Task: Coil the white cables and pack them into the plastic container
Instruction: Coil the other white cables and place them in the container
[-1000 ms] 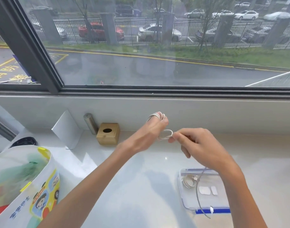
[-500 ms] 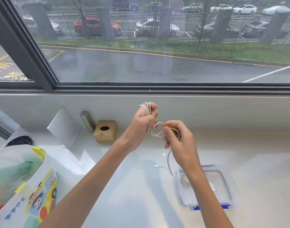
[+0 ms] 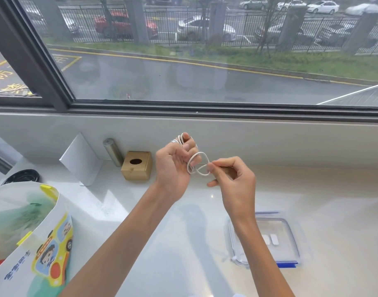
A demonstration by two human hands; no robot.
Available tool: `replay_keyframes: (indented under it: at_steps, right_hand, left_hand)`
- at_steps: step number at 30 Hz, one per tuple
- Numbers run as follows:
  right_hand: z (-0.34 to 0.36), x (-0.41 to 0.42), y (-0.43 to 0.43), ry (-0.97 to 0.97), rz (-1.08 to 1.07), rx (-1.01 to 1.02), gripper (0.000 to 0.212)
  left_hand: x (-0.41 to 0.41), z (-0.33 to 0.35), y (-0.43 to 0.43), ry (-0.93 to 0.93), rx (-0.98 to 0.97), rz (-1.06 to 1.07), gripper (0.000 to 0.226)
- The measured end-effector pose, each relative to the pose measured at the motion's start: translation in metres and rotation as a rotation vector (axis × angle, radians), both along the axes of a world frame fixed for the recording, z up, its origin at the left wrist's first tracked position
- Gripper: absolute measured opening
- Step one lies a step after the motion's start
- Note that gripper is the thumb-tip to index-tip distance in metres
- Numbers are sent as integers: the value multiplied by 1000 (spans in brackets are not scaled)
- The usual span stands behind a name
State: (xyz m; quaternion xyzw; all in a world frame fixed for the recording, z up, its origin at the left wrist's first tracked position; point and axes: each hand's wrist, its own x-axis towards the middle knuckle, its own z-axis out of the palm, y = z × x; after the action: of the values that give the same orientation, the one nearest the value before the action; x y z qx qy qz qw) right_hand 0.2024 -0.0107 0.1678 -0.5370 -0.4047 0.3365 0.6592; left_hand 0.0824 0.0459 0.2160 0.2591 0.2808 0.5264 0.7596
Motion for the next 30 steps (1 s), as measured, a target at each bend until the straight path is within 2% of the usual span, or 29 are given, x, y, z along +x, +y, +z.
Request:
replay_keyframes:
  at_steps: [3,6,11,15,18,21,24,26,30]
  right_hand:
    - [-2,-2,3,161,48,-79,10]
    - [-6,-4,2,237,78,-139,3]
    - [-5,9,-2,179,194,-95,21]
    - [-2,14,2,142,165,-14,29]
    - [-1,18,5,18,142,70,35]
    - [0,18,5,-85,105,142,30]
    - [-3,18,5,-136,50,215,34]
    - [-4,21,5,-85,18,211,34]
    - [-4,26,5,4,-23,186,27]
  left_hand:
    - [2,-2,-4,34,17,-33,29]
    - [5,-6,-6,177,88,-41,27]
    - [3,-12,-4,431,264,-52,22]
    - [2,-5,-1,373,194,-224,34]
    - [5,1,0,330,81,-289,28]
    - [8,4,0,378,109,-329,20]
    - [7,12,-2,541,232,-421,22]
    - [7,16,-1,675,280,-465,25]
    - [15,14,1,1068,529,-448,31]
